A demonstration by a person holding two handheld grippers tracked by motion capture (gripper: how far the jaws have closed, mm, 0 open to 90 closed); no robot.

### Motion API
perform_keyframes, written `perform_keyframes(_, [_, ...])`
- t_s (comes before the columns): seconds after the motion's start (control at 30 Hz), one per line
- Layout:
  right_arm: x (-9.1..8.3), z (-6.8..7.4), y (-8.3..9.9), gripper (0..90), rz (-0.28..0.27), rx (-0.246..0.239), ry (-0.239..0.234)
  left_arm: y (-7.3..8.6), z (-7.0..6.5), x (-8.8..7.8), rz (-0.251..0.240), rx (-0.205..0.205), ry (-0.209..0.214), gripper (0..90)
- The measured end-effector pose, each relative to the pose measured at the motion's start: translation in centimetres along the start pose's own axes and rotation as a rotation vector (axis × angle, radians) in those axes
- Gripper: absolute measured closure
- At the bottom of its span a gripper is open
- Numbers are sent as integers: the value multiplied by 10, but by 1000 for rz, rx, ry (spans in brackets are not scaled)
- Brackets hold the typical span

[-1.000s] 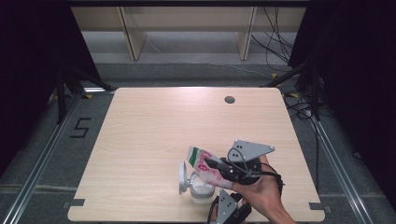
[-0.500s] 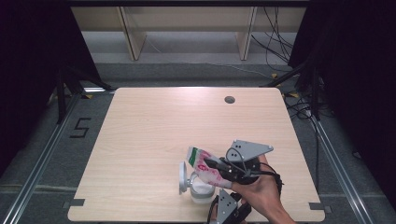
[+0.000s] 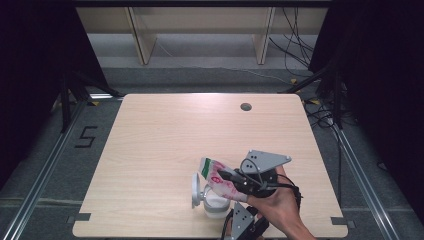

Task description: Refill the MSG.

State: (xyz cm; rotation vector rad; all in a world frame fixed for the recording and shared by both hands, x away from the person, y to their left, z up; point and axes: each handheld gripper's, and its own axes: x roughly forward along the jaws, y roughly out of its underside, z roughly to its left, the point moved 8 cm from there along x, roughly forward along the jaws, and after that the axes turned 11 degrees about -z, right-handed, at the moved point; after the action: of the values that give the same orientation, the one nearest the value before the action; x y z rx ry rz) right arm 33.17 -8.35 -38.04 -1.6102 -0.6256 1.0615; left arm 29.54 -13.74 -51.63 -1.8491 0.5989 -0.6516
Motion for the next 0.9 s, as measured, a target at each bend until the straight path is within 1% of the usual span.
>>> perform_keyframes(0.1, [0, 0, 0, 900, 0, 1, 0, 0, 0, 0, -1, 2, -7, 805])
perform_keyframes(0.13, [1, -1, -1, 900, -3, -12, 2, 0, 0, 0, -2, 0, -8, 805])
perform_keyframes(0.17, [1, 0, -1, 900, -7, -9, 7, 0, 1, 0, -3, 1, -8, 805])
perform_keyframes(0.23, [1, 1, 0, 900, 3, -5, -7, 0, 1, 0, -2, 2, -8, 806])
perform_keyframes(0.27, [1, 0, -1, 900, -6, -9, 6, 0, 1, 0, -2, 2, -8, 805])
perform_keyframes(0.37, [1, 0, -1, 900, -3, -14, 3, 0, 1, 0, -2, 1, -8, 806])
perform_keyframes(0.43, [1, 1, -1, 900, 4, -2, -1, -1, 0, 0, 0, -3, -3, 806])
perform_keyframes(0.5, [2, 1, -1, 900, -1, -4, 4, -1, -1, 0, -6, -9, -1, 806])
perform_keyframes(0.53, [2, 1, -1, 900, 1, 2, 5, -2, -1, 2, -21, -13, 16, 806])
perform_keyframes(0.57, [1, 2, -1, 900, 3, 9, 6, -2, -1, 2, -21, -8, 19, 806])
perform_keyframes(0.6, [1, 2, -1, 900, 10, -8, -9, -1, 0, 0, 6, 0, -10, 806])
perform_keyframes(0.63, [1, 2, -1, 900, 10, -9, -8, -2, -2, 2, -21, -16, 9, 806])
perform_keyframes(0.67, [1, 2, -1, 900, 13, -10, -6, -2, -2, 1, -7, -9, 2, 806])
perform_keyframes(0.7, [1, 2, -1, 900, 16, -10, -5, -1, 0, 1, 12, 21, 4, 806])
perform_keyframes(0.73, [1, 2, -1, 900, 17, -11, -4, -1, -1, 2, -1, 16, 14, 806])
perform_keyframes(0.77, [1, 2, -1, 900, 17, -10, -3, -2, -2, 3, -8, 6, 13, 806])
perform_keyframes(0.8, [1, 1, -1, 900, 15, -11, -3, -3, -3, 4, -27, -12, 9, 806])
perform_keyframes(0.83, [2, 1, -1, 900, 6, -9, 8, -2, -2, 2, 0, 7, -6, 806])
perform_keyframes(0.9, [2, 0, -1, 900, 6, -9, 10, -1, 0, 2, 15, 26, -7, 806])
